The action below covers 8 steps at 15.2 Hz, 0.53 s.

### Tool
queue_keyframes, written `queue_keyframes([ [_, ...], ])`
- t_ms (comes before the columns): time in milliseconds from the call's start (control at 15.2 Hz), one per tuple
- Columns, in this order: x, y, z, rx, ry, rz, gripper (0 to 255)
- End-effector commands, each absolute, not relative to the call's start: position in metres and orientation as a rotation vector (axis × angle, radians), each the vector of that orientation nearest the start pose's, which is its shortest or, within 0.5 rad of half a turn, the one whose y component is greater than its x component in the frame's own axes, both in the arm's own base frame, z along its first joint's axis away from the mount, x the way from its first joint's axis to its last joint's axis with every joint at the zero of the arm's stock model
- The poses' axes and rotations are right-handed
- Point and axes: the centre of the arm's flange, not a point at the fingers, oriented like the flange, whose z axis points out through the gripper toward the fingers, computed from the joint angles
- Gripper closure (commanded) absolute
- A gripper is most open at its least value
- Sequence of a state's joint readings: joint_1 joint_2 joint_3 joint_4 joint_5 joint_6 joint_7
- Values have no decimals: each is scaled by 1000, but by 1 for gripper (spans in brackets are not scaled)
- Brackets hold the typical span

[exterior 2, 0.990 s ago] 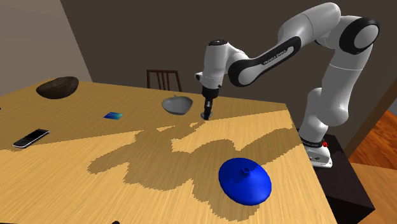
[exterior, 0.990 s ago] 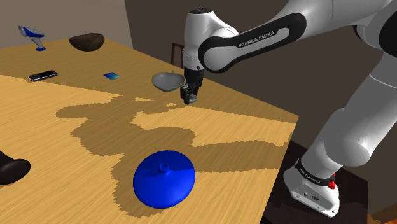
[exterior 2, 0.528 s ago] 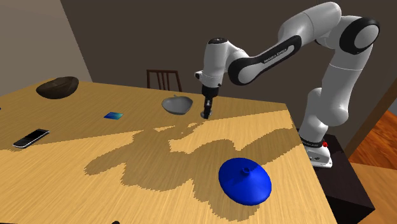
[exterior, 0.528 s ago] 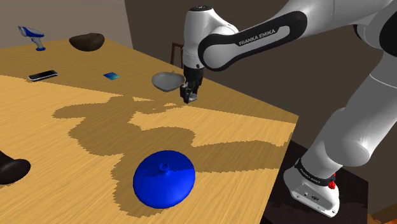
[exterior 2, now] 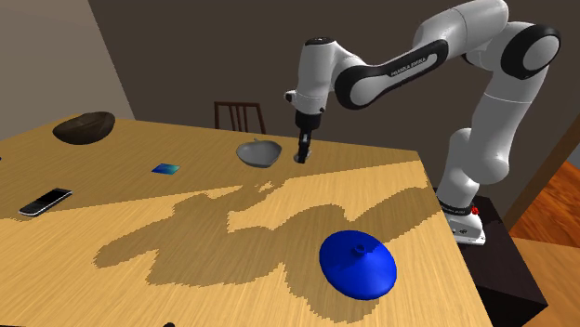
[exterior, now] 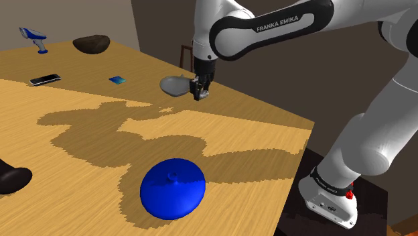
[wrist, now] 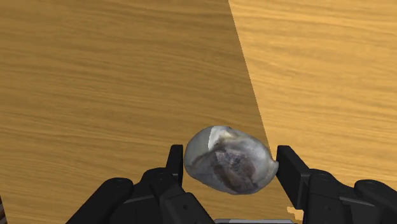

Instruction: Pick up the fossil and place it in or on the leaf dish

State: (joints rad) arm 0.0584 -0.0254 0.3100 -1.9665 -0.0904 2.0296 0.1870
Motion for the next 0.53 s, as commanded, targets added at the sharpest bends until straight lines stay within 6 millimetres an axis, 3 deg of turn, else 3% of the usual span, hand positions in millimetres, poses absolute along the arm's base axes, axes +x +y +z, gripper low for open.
queue_keyframes([
  [0,523,198,501,-3181,-348,-173,255],
  [462,523,198,538,-3181,-348,-173,255],
])
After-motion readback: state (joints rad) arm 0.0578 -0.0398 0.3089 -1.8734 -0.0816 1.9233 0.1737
